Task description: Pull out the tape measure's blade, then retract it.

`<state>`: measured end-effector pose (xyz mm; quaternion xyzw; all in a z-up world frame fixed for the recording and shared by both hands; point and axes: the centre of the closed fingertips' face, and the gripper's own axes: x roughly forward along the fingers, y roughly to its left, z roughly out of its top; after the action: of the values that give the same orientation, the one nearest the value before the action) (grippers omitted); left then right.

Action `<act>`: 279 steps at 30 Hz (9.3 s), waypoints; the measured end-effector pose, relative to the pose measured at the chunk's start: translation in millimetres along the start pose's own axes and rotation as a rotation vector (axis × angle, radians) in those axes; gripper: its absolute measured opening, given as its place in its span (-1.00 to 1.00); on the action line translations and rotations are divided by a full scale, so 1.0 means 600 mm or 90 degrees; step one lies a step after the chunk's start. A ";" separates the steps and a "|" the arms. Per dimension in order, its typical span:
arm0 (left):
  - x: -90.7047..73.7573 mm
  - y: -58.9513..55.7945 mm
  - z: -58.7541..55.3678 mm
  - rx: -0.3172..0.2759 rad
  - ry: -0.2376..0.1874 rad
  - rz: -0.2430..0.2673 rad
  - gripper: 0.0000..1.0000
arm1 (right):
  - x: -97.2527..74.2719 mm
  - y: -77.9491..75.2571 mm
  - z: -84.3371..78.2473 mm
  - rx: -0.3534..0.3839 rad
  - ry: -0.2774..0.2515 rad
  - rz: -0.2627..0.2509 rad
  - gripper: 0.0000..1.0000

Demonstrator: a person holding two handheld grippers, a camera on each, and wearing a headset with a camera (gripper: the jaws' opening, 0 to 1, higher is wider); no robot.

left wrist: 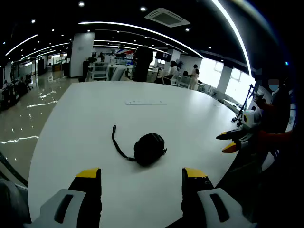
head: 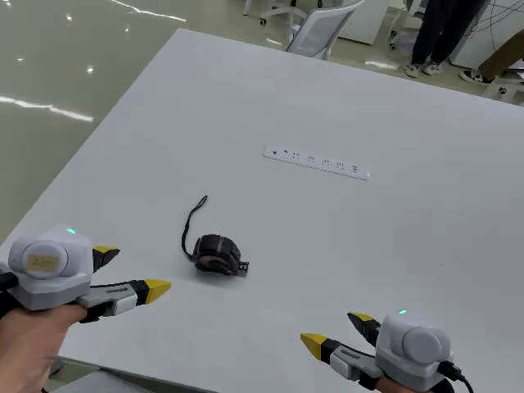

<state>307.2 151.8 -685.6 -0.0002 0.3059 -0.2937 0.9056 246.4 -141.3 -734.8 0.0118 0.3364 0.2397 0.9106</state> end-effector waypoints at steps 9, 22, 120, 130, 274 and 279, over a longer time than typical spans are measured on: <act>0.005 0.001 0.001 0.003 0.005 -0.007 0.32 | 0.001 0.003 0.000 0.007 -0.004 -0.002 0.27; 0.010 -0.003 0.000 -0.001 0.008 -0.013 0.32 | 0.007 0.008 -0.005 0.005 0.004 0.007 0.26; 0.152 -0.012 0.030 0.182 0.116 -0.150 0.32 | 0.168 0.043 0.034 -0.160 0.113 0.129 0.14; 0.164 -0.017 0.030 0.195 0.126 -0.162 0.32 | 0.177 0.040 0.039 -0.170 0.120 0.136 0.13; 0.290 -0.066 -0.039 0.487 0.330 -0.316 -0.28 | 0.315 0.041 0.028 -0.437 0.322 0.233 -0.74; 0.291 -0.065 -0.040 0.489 0.333 -0.315 -0.28 | 0.307 0.032 0.024 -0.442 0.326 0.230 -0.74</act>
<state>385.0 31.1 -794.5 0.3332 0.3829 -0.5798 0.6373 368.5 -40.1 -831.8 -0.2944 0.4430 0.4881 0.6920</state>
